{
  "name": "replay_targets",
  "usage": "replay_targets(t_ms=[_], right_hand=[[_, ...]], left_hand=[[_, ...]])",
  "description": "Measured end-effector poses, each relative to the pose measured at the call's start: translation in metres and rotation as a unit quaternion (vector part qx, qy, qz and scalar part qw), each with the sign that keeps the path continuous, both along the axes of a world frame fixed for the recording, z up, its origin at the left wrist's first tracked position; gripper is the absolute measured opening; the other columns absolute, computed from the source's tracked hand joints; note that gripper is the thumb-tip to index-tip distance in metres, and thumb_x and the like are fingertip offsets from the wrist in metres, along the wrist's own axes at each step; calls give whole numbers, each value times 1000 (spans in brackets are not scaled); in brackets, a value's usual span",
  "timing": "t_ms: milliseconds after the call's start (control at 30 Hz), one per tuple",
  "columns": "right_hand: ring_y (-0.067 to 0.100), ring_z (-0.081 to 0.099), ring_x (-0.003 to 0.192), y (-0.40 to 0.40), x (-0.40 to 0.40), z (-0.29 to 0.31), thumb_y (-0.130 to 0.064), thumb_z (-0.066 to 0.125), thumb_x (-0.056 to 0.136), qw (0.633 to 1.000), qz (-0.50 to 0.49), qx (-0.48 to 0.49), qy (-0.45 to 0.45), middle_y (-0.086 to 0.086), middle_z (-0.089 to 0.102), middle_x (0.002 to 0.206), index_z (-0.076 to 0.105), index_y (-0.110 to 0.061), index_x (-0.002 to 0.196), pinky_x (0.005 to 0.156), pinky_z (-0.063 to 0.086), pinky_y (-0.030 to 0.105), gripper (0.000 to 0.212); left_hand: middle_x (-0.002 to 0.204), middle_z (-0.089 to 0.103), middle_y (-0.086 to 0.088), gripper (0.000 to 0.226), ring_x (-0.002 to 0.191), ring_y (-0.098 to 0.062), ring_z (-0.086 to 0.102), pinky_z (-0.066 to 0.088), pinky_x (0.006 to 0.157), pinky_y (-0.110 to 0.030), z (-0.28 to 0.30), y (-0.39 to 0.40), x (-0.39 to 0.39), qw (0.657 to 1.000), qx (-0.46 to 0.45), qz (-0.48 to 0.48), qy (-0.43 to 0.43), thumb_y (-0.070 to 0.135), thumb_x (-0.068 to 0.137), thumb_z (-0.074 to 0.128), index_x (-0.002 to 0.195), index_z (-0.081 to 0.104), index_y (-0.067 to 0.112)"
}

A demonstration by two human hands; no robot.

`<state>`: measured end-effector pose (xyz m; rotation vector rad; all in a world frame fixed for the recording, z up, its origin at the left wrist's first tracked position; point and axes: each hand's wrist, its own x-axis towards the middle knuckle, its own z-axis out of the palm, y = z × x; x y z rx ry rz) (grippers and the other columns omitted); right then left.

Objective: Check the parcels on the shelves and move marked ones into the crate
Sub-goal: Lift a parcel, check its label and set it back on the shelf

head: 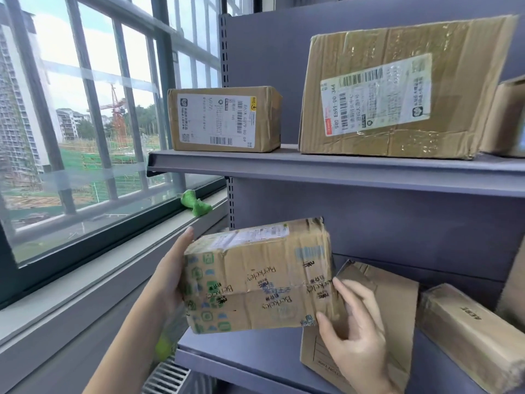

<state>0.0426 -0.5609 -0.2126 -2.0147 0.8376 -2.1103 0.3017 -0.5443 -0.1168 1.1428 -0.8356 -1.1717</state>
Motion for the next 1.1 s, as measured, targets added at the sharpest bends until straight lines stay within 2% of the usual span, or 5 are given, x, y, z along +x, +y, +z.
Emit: replay_targets(t_ms=[233, 367, 500, 833, 1100], right_hand=[[7, 52, 119, 2, -1, 12, -27, 67, 71, 984, 95, 101, -109, -18, 50, 125, 56, -39, 122, 100, 41, 19, 53], [-1, 56, 114, 1, -3, 32, -65, 75, 55, 907, 230, 276, -222, -9, 62, 124, 53, -23, 126, 89, 47, 13, 85], [-12, 60, 79, -1, -2, 47, -40, 55, 84, 893, 172, 338, -242, -13, 65, 93, 58, -26, 93, 71, 42, 16, 18], [-10, 61, 76, -4, 9, 52, -24, 47, 73, 908, 69, 218, -351, -11, 64, 91, 58, -16, 103, 67, 43, 3, 33], [-7, 59, 69, -19, 12, 83, -16, 41, 76, 927, 64, 153, -336, -22, 67, 70, 60, -10, 89, 64, 43, 7, 24]], left_hand=[[68, 64, -6, 12, 51, -18, 59, 45, 54, -26, -11, -3, -19, 995, -66, 74, 30, 21, 90, 46, 95, 54, 14], [104, 69, -7, 34, 86, -27, 66, 51, 77, -42, -20, 3, -34, 984, -144, 110, -2, 22, 77, 58, 110, 56, 27], [110, 66, 3, 49, 93, -18, 65, 57, 71, -33, -29, 12, -51, 975, -189, 118, -24, 15, 77, 63, 122, 50, 26], [124, 55, -7, 68, 109, -26, 60, 51, 80, -44, -38, 18, -49, 977, -188, 92, 39, 42, 56, 64, 122, 52, 28], [82, 55, 1, 12, 70, -13, 54, 44, 62, -29, -34, 26, -65, 954, -184, 238, 6, 19, 93, 50, 82, 46, 16]])
